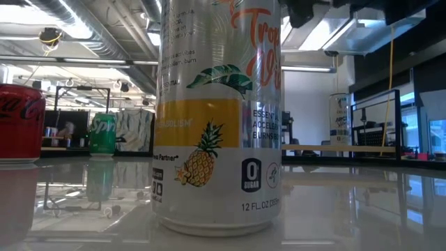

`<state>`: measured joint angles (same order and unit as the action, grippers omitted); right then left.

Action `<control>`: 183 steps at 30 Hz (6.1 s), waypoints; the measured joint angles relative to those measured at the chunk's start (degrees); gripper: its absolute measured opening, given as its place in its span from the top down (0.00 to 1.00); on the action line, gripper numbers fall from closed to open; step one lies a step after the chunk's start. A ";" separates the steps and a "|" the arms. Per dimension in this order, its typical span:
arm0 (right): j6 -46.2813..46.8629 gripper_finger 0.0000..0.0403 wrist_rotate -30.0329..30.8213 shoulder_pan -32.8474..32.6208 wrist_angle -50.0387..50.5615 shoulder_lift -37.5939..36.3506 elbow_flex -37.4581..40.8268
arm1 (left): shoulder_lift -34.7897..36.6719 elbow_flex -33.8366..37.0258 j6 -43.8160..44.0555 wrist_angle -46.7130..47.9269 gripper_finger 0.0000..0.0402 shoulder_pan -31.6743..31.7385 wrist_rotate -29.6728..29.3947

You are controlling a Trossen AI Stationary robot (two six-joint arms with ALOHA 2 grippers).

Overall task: Place canned beverage on shelf
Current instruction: Put the white blue soda can on the shelf aligned with the other white blue soda can

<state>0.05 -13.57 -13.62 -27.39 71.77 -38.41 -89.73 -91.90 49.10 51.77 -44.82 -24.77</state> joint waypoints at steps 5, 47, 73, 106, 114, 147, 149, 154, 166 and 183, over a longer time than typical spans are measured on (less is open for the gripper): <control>0.00 0.16 4.44 -4.19 0.10 0.02 0.00 | 0.00 0.02 0.25 3.61 0.10 0.79 -0.79; -6.34 0.16 13.63 -7.26 -1.70 0.02 -0.02 | -5.87 0.07 76.89 27.04 0.03 -19.82 25.32; -6.34 0.16 13.64 -7.26 -2.05 0.02 -0.02 | -12.63 0.07 75.15 24.49 0.03 -19.82 29.06; -8.26 0.16 15.54 -7.41 -3.03 0.02 -0.02 | -13.40 2.14 60.59 26.06 0.41 -18.94 26.45; -6.74 0.16 22.26 -12.90 2.76 -1.59 -0.40 | -13.40 -1.97 45.59 32.47 0.41 -11.50 23.31; 17.42 0.16 43.29 -24.87 24.54 -2.40 2.48 | -20.35 -11.58 -38.29 27.99 0.40 37.58 23.80; 16.74 0.16 43.59 -24.18 24.51 -2.40 2.49 | -22.68 -12.92 -40.59 28.92 0.40 38.67 24.26; 16.17 0.16 43.57 -21.64 24.91 -2.40 2.49 | -26.43 -16.73 -45.18 29.70 0.40 39.35 24.15; 18.16 0.16 43.53 -20.11 26.39 -2.25 2.51 | -27.00 -17.29 -46.26 29.58 0.27 37.87 22.11; 17.27 0.16 43.57 -20.09 26.19 -2.25 2.51 | -26.80 -29.94 -44.71 36.00 0.21 36.16 23.57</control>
<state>17.33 30.00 -33.71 -1.19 69.52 -35.90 -116.53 -121.83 4.39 87.77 -8.67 -1.20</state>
